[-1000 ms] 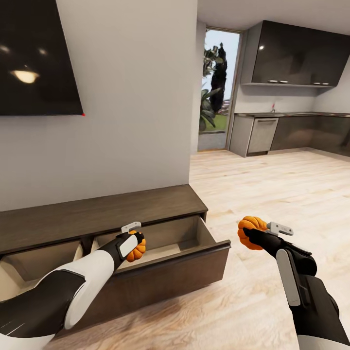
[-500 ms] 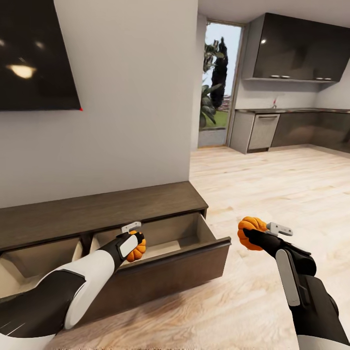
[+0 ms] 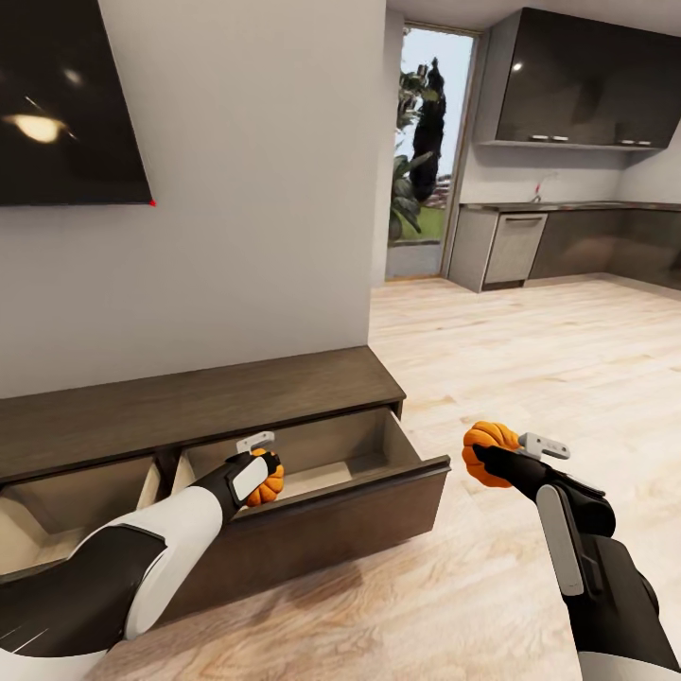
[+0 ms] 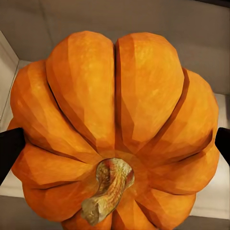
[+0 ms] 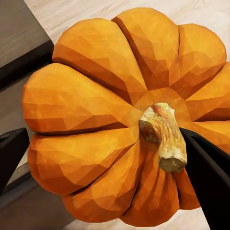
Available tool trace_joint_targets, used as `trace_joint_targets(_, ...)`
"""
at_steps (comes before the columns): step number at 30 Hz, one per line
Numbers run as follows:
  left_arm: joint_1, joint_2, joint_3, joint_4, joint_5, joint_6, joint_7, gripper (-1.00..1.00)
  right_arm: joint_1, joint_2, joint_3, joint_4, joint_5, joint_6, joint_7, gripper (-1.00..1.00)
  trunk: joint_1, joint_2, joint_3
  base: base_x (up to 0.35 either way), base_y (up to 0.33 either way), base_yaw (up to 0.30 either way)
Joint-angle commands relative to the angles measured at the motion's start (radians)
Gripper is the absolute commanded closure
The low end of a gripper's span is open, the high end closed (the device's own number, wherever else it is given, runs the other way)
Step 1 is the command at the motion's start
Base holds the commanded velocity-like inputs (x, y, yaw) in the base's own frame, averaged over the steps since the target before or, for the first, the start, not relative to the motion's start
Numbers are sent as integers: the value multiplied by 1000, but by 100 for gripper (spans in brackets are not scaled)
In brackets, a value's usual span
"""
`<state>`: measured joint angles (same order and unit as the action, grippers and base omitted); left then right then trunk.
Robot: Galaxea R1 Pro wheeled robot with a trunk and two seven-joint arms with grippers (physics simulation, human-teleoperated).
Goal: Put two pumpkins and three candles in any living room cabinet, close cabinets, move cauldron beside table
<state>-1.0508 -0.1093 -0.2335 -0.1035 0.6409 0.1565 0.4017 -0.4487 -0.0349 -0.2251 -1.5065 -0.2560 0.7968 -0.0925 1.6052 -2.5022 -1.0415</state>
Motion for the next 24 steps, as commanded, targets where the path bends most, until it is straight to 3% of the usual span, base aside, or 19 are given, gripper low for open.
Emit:
trace_joint_targets(1,0,0,-9,-2,5,7,6,100,-1,0,0,-1,-11,4,-10,100,0,0,-1,0,0,0)
trace_joint_targets(8,0,0,-10,-2,5,8,7,100,-1,0,0,-1,-11,4,-9,100,0,0,-1,0,0,0)
trace_joint_targets(9,0,0,-10,-2,5,8,7,-100,-1,0,0,-1,-11,4,-9,100,0,0,-1,0,0,0)
trace_joint_targets(24,0,0,-9,-2,5,4,8,-100,-1,-1,0,-1,-11,4,-10,100,0,0,-1,0,0,0)
